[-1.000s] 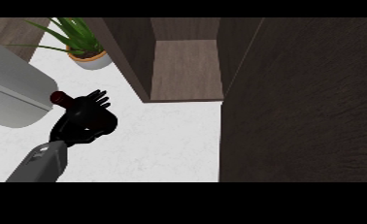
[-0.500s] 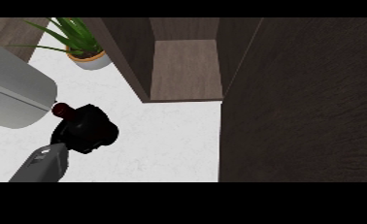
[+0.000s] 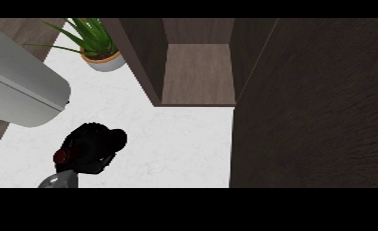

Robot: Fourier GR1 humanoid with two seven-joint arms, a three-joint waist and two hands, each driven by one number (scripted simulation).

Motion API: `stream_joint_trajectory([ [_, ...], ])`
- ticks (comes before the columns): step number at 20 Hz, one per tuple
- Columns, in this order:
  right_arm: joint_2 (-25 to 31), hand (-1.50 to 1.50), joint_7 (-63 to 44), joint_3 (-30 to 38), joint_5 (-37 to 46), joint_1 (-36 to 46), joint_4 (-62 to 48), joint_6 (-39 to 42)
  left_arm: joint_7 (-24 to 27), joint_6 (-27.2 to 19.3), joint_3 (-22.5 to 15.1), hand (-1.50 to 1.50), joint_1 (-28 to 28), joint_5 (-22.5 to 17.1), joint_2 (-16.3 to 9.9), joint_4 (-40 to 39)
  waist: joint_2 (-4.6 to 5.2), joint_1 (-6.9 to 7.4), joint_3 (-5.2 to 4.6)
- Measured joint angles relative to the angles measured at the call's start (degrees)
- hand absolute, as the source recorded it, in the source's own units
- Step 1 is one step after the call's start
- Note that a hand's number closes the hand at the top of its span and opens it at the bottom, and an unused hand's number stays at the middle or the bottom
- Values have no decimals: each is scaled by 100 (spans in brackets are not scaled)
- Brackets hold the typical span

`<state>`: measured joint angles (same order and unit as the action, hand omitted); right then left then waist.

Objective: Pick up the wine, place it into the cabinet and close the cabinet

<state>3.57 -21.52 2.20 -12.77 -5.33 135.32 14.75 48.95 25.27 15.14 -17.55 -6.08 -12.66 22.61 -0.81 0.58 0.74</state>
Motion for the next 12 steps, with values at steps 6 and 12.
stream_joint_trajectory([
  [6, 45, -150, 41, 126, -107, -23, -45, 55, 433, -369, 4, 150, 725, -217, 378, 853, -10, 0, 22],
  [12, 17, -150, -10, 94, -54, 58, -101, 0, 177, -245, -351, 150, 1423, -387, 735, 1949, 13, 32, -11],
])
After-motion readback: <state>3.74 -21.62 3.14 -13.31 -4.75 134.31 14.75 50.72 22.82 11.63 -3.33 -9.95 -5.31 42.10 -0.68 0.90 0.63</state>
